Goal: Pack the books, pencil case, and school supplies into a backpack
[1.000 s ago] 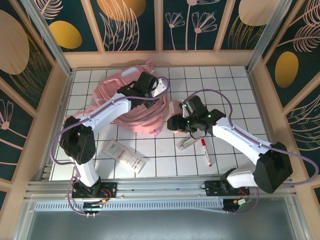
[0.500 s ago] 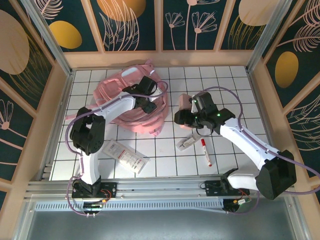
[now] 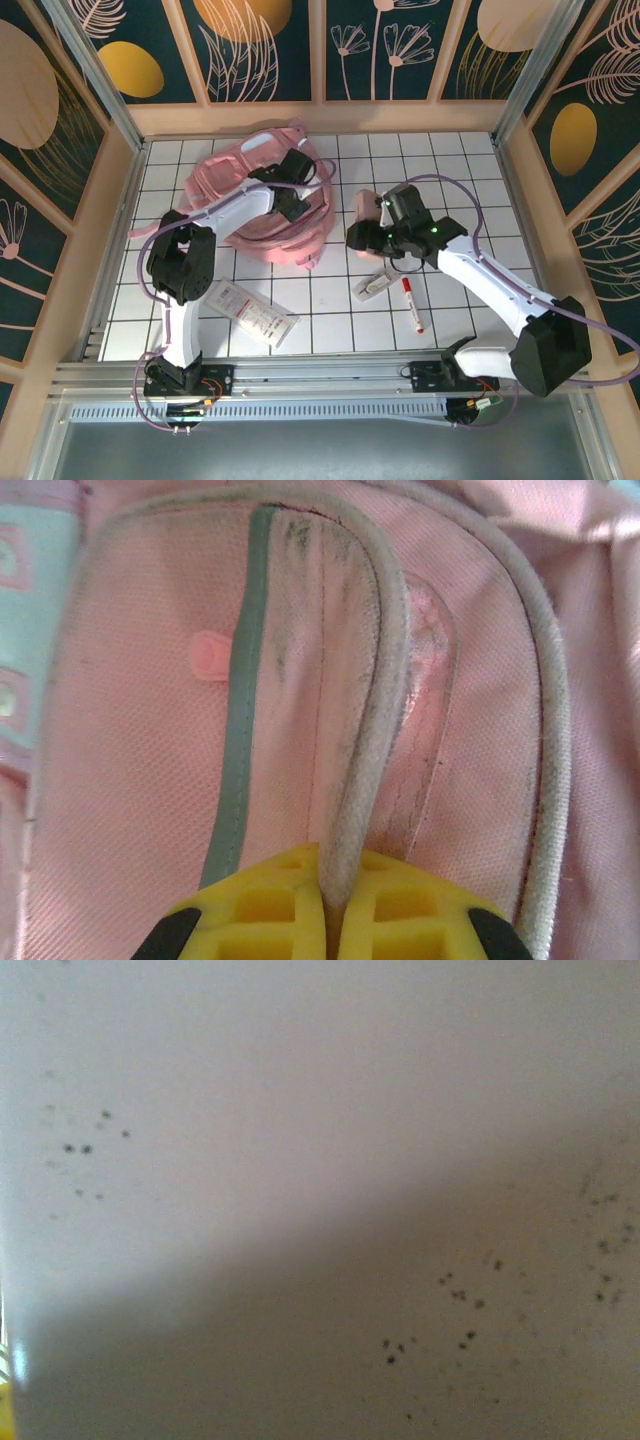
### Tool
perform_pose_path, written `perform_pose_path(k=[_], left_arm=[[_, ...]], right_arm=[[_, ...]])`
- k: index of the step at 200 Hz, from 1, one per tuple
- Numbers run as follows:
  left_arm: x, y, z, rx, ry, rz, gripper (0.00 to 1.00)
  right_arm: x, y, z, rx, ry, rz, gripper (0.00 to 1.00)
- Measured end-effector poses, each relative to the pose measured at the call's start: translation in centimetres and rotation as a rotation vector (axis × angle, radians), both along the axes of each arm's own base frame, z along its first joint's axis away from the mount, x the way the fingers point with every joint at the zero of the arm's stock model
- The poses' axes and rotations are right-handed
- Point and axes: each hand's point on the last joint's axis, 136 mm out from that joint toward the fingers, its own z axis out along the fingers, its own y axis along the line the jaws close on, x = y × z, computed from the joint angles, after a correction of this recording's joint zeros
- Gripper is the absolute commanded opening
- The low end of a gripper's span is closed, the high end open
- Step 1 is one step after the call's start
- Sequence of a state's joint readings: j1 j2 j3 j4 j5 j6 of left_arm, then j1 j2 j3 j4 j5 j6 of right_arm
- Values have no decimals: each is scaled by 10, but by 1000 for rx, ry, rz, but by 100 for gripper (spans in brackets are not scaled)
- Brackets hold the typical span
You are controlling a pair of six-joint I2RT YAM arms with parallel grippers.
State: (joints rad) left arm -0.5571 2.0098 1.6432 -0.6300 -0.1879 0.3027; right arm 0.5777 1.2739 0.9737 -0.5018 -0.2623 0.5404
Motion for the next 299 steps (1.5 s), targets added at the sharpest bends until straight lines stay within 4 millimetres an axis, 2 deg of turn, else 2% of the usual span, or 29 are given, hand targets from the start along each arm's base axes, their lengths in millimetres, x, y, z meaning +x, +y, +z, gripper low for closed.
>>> perform_pose_path(k=[16,42,56,74,104,149,155,168,176,197,224,240,259,275,299], left_arm=[[7,-8,33,-73,-5,13,0],[23,-22,106,-220,-65,65,0],[20,-31,125,-299,-65,76,0],[8,-45,128,-378,-3,73,0],[-9,-62,132,-470,91,84,0],[-13,-71,138,-556,141,126,0],[-13,-71,138,-561,140,129,0],[-12,-72,139,-569,136,136,0],[-8,-70,140,-565,120,144,0],[5,-57,149,-572,69,176,0],[6,-52,157,-562,34,183,0],[3,-53,157,-550,29,176,0],[-1,-55,153,-539,37,165,0],[-4,-55,151,-533,41,158,0],[-6,-55,154,-535,36,152,0]], right_arm=[[-8,15,-7,1,22,33,39],[-14,37,-19,7,51,70,39],[-12,43,-22,16,66,61,39],[0,50,-23,33,78,24,39],[30,65,-29,63,104,-71,39],[88,84,-67,102,173,-351,41],[97,88,-74,114,180,-383,45],[116,101,-84,145,177,-419,68],[130,112,-88,164,172,-426,76],[154,128,-84,207,148,-443,98],[154,124,-64,254,124,-480,99],[137,111,-49,295,117,-489,93],[117,102,-32,362,116,-459,77],[110,103,-26,398,109,-419,54],[107,108,-37,416,133,-399,24]])
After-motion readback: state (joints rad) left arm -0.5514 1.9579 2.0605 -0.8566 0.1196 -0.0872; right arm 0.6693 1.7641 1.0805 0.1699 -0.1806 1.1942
